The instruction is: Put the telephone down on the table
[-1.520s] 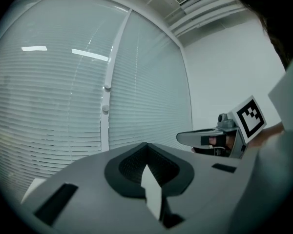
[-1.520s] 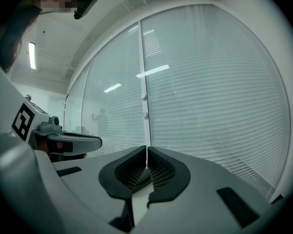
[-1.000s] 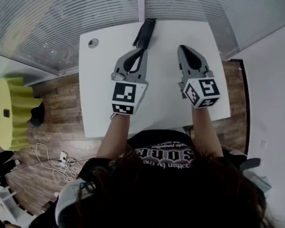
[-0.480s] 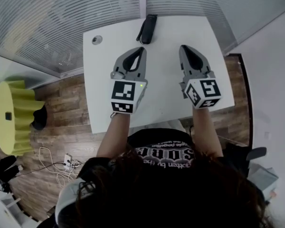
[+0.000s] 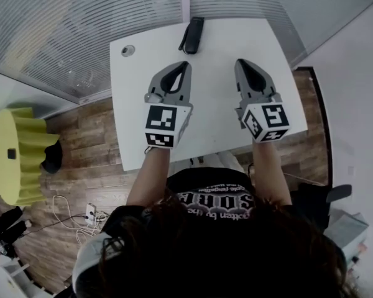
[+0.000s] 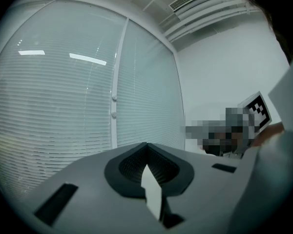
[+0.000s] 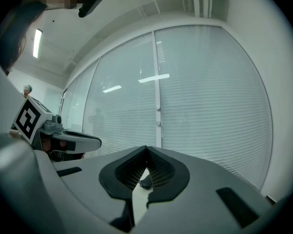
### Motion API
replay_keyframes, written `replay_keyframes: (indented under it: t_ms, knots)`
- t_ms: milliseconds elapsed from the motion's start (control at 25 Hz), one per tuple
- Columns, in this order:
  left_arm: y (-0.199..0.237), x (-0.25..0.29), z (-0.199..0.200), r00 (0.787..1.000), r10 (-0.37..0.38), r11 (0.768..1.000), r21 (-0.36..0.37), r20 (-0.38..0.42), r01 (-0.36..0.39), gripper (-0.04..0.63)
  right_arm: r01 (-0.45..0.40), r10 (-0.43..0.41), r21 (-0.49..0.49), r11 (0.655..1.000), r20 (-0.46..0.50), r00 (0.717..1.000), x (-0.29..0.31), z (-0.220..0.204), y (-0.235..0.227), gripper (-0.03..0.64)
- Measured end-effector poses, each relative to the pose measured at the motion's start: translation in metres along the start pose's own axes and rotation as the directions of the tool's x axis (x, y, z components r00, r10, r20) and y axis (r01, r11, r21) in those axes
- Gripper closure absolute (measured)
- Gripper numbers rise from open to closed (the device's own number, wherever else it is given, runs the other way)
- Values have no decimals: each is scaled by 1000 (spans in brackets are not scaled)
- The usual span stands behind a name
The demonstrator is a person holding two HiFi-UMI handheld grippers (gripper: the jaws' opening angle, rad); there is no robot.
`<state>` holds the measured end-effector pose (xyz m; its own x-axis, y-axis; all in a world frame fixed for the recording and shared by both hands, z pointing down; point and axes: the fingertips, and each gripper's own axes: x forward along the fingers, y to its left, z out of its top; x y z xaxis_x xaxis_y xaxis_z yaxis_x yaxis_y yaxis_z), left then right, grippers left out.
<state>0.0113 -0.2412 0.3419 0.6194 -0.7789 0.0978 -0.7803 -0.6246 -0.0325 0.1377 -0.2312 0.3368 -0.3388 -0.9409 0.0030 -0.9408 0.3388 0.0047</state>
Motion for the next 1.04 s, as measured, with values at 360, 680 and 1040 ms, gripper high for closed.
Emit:
replay_keyframes:
  t_ms: [360,680,1040]
  knots:
    - [-1,-10,-2,1000,-9,1000,6,-2,9,592,4,-4,-20,1000,-3,1000,-8,0,11,589]
    - [4,-14,-1,1000,-6,1000,12,0,6,592,-2,2,-26,1000,4,1000,-6,3,16,589]
    - [11,-8,-3,1000,-8,1000,6,-3,8,592,1,0,-23,1000,6,1000,3,2,15,589]
